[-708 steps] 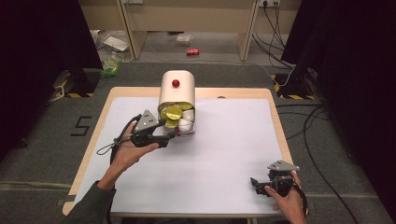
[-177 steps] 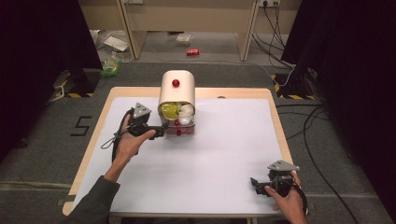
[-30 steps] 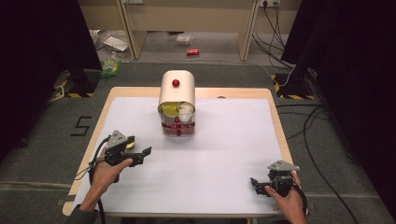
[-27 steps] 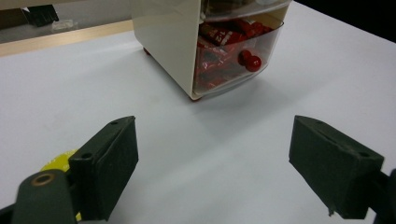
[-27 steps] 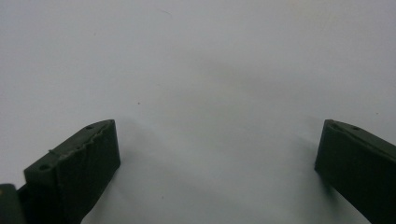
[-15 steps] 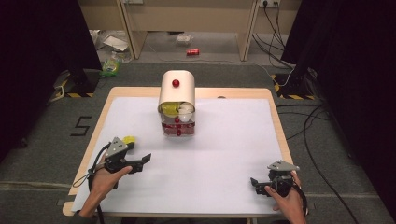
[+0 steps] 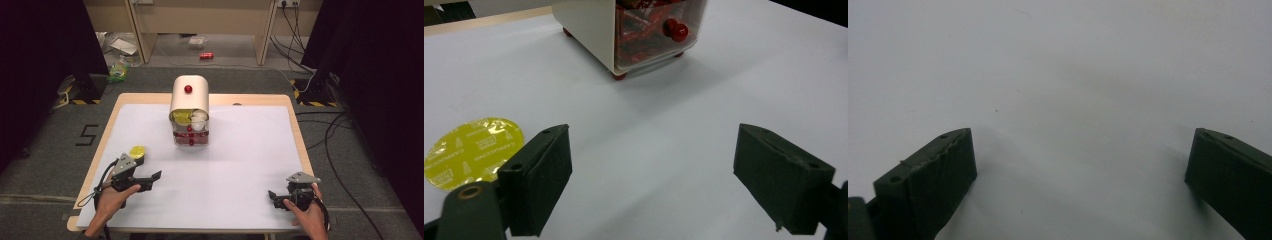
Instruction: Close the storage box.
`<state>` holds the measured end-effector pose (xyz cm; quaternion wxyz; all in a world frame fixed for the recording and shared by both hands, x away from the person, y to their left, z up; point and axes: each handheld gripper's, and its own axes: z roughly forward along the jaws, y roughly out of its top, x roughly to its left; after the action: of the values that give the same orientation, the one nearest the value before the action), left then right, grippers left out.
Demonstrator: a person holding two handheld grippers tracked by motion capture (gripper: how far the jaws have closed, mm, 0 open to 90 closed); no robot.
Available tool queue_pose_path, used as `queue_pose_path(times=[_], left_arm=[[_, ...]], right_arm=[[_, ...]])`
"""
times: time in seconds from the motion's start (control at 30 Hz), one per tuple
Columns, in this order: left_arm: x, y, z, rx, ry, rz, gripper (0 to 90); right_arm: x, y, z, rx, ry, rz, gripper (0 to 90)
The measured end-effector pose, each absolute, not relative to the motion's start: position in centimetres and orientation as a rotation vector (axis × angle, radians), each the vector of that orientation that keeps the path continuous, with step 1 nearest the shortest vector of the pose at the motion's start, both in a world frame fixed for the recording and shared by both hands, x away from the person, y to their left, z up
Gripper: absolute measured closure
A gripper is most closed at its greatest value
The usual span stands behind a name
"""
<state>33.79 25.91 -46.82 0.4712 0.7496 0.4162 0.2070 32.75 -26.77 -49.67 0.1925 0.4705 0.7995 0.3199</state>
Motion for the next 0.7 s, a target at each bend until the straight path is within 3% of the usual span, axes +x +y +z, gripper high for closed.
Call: queue_pose_path(times=[0.7], left_arm=[[32.2,26.5,-48.8,1.848,1.017,0.473,15.3]], right_arm=[[32.7,-26.8,-49.7,1.321,2.243,0.897,0.3]])
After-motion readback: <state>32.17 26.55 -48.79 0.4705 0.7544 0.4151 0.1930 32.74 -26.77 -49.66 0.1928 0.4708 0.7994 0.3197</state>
